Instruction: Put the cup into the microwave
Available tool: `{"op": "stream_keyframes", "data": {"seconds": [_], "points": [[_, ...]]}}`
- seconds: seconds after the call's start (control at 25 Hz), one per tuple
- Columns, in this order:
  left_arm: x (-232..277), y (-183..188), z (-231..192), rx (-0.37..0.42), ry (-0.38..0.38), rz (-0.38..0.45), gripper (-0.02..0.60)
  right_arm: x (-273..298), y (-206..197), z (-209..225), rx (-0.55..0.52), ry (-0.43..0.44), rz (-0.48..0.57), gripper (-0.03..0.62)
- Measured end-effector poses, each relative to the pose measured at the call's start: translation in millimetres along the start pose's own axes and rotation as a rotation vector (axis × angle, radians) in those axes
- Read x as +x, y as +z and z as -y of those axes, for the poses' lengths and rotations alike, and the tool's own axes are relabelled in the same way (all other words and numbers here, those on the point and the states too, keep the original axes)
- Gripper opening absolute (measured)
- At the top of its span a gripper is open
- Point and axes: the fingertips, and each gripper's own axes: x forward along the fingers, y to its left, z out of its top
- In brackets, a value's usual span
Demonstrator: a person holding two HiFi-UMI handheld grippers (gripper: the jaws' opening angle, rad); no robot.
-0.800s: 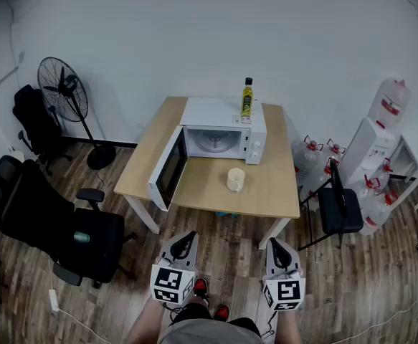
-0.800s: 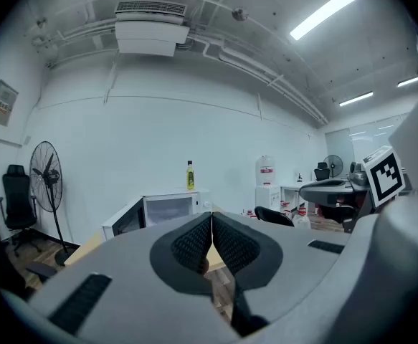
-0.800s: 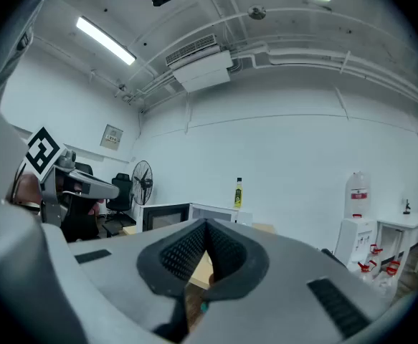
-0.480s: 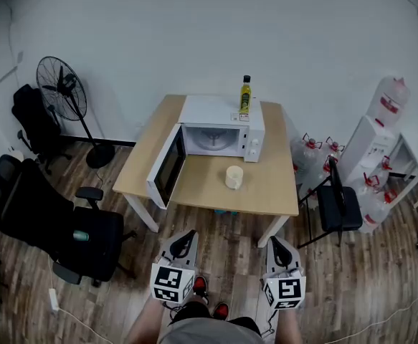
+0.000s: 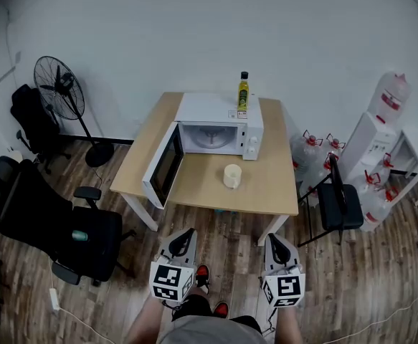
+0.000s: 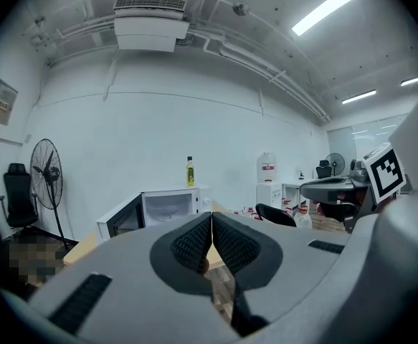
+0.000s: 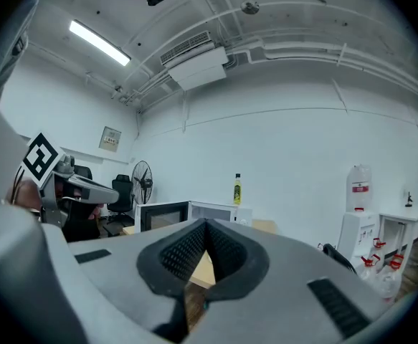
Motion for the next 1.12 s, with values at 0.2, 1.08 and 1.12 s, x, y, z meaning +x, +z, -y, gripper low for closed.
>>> {"op": "stream_keyframes", "data": {"seconds": [0.2, 1.08, 1.12], "points": [[33.1, 4.4, -13.0, 0.004, 0.001, -0.007, 0.025, 37.7, -2.0, 12.1, 0.007, 0.013, 0.004, 0.015], [233.4, -12.7, -100.6, -0.029, -0.046, -0.149, 0.025, 246.2, -44.2, 44.7, 0.084, 0.067, -0.124, 0.015], [239.7, -17.0, -103.3, -0.034, -0.048, -0.159, 0.025, 253.8, -48.7, 44.4, 0.087, 0.073, -0.132, 0.015]]}}
